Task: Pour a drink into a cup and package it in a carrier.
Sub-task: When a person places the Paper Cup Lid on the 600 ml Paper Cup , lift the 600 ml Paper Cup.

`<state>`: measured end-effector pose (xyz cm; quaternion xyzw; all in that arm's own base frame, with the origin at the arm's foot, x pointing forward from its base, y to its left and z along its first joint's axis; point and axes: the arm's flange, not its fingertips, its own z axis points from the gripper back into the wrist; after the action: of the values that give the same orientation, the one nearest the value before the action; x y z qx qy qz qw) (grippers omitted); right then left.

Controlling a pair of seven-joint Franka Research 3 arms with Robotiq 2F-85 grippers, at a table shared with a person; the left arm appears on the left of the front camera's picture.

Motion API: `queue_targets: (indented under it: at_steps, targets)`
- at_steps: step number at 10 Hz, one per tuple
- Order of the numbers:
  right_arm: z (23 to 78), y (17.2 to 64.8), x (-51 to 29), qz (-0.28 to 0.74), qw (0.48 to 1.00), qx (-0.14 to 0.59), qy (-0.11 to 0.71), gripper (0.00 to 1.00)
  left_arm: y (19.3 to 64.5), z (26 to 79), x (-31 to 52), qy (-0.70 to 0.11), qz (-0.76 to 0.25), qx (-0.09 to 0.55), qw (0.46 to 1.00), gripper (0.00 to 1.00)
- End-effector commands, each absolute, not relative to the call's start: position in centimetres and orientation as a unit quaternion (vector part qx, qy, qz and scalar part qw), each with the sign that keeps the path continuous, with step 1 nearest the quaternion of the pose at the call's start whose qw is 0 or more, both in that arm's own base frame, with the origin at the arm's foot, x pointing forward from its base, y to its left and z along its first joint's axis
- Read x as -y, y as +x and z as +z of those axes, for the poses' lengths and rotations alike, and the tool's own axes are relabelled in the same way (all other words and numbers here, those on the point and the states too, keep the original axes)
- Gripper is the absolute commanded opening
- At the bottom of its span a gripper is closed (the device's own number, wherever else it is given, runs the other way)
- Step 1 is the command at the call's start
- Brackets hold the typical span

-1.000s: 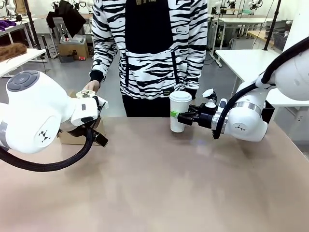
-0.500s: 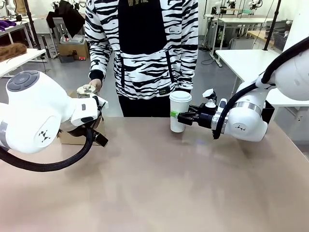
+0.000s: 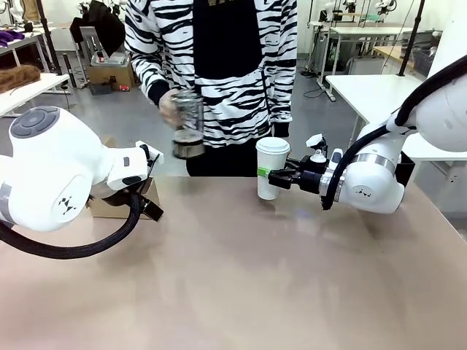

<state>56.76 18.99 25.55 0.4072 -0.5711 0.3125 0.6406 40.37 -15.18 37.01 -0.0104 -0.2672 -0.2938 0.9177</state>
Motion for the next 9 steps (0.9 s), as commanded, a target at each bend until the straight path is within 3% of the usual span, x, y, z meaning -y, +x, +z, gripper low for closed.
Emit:
queue_targets:
  at_steps: [1, 9]
  targets:
    - [25.96, 56.61, -19.22, 0.309, 0.640, 0.572, 0.409, 0.80, 40.35, 37.04, 15.16, -0.012, -0.294, 0.268, 0.918, 1.00]
    - [25.96, 56.61, -19.22, 0.309, 0.640, 0.572, 0.409, 0.80, 40.35, 37.04, 15.16, -0.012, -0.294, 0.268, 0.918, 1.00]
